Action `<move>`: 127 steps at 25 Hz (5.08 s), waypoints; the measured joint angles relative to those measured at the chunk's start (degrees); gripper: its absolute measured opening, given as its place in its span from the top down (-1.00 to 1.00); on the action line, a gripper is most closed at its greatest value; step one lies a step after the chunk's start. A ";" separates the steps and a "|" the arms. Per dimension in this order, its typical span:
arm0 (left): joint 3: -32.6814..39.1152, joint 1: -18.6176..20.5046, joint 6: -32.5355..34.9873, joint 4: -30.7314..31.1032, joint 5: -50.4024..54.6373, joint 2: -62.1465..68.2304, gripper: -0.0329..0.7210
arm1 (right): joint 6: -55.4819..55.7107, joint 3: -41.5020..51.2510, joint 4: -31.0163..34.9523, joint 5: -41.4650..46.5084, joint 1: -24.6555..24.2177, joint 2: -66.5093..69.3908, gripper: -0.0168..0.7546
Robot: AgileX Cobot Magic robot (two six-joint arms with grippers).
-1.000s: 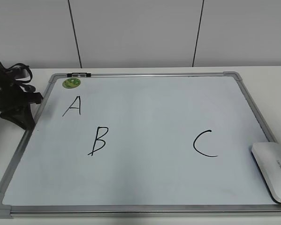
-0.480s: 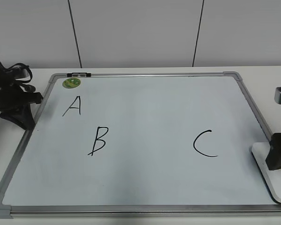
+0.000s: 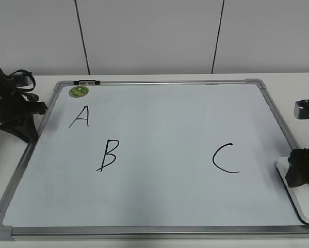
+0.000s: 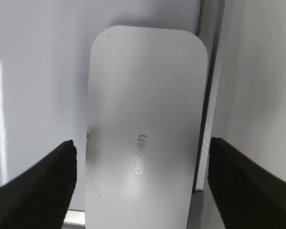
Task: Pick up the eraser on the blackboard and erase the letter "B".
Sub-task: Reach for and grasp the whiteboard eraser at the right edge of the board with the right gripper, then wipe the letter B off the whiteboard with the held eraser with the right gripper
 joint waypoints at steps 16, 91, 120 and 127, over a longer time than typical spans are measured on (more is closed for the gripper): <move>0.00 0.00 0.00 0.00 0.00 0.00 0.80 | 0.00 -0.13 -0.09 -2.31 0.00 4.61 -0.55; 0.00 0.00 0.00 -0.39 0.12 0.00 0.80 | 1.96 -50.00 -1.46 -6.20 37.40 37.85 -0.43; 0.00 0.09 0.00 -0.39 0.12 0.04 0.80 | -1.06 -50.78 -2.56 -5.72 48.40 39.20 -0.43; 0.00 0.09 0.00 -0.39 0.12 0.04 0.80 | -1.06 -50.78 -3.00 -5.72 48.05 39.20 -0.43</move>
